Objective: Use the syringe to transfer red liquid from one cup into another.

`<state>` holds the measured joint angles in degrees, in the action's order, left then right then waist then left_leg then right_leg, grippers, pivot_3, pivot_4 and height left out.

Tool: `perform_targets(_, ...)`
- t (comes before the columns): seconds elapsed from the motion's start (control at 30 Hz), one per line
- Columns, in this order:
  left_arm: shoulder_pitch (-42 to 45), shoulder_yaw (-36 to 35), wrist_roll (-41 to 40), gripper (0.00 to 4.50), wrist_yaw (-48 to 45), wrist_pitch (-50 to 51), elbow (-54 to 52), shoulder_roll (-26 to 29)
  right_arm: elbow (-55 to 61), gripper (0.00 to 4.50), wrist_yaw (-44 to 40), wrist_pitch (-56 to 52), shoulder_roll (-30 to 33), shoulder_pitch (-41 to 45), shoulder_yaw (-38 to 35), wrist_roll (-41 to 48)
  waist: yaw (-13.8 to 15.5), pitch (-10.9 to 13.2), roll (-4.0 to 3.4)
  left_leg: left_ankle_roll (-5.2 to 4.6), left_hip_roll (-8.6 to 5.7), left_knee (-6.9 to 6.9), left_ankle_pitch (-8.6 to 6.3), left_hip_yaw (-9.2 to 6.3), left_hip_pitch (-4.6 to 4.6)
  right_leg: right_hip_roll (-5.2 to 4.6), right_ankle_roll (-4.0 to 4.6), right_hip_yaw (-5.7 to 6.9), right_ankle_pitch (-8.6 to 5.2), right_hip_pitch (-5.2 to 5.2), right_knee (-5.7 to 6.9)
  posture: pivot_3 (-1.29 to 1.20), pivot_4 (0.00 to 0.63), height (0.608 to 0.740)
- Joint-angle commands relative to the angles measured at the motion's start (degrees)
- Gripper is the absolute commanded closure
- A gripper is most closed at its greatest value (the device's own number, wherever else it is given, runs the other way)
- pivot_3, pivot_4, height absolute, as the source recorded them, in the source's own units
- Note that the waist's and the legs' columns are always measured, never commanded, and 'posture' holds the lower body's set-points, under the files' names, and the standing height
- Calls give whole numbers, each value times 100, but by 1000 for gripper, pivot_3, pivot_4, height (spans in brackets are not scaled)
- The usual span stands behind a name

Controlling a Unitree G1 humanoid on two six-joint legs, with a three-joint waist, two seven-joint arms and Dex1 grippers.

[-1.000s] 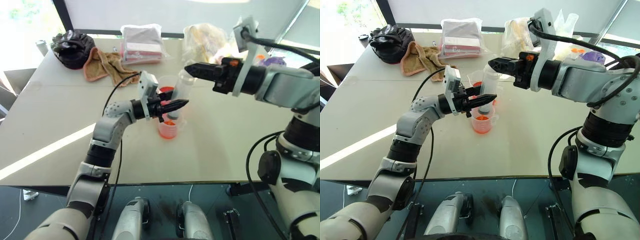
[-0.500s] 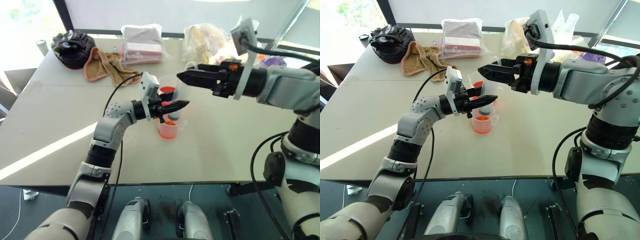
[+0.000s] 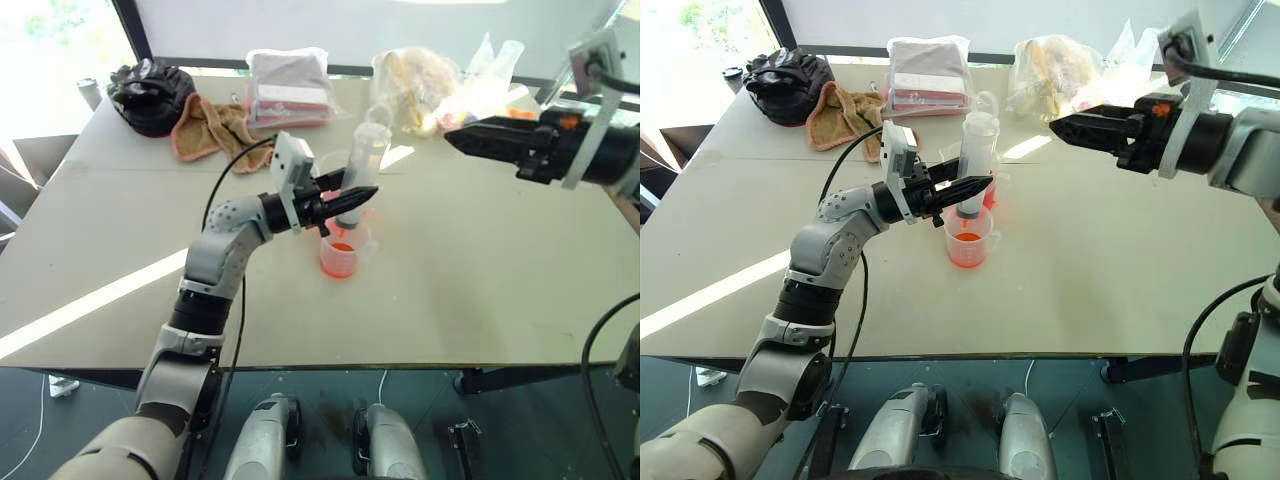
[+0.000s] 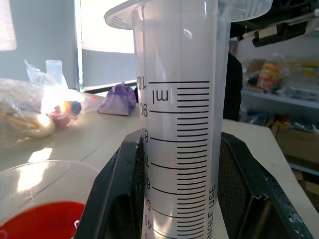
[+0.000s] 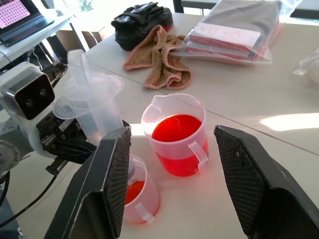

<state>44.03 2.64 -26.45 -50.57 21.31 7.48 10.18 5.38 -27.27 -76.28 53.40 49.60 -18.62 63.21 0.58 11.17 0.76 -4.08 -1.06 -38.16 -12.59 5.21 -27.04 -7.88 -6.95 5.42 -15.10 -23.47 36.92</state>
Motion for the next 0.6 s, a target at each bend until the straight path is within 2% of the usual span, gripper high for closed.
perform_targets(0.03,457,-458,-588,3116,396,600,-312,-77,287,1762,-57,185,-156,-267,-69,-51,5,0,0,3,0,0,2,-3,-2,0,0,0,0,-1,0,0,150,740)
perform_targets(0.2,1136,-1480,-1802,3116,1622,2653,62,38,680,1762,-96,224,-349,-753,259,-210,10,0,0,10,-1,-5,7,-8,-6,2,-1,3,0,0,1,0,150,740)
perform_targets(0.37,1665,-2369,-2230,3116,2880,3881,844,387,816,1762,-11,173,-465,-876,225,-191,13,1,1,27,-2,-5,18,-7,-2,18,-3,8,0,1,9,0,150,740)
perform_targets(0.47,1792,-2568,-2284,3116,3284,4607,1150,699,870,1762,9,159,-445,-932,193,-211,13,1,2,28,-3,-6,19,-6,-2,20,-4,8,0,1,12,0,150,740)
perform_targets(0.6,1618,-2102,-1803,3116,3628,5638,1335,1157,1531,1762,-685,305,179,-1227,541,-332,29,1,2,29,-8,-5,19,-6,-5,20,-10,9,-3,0,11,0,150,740)
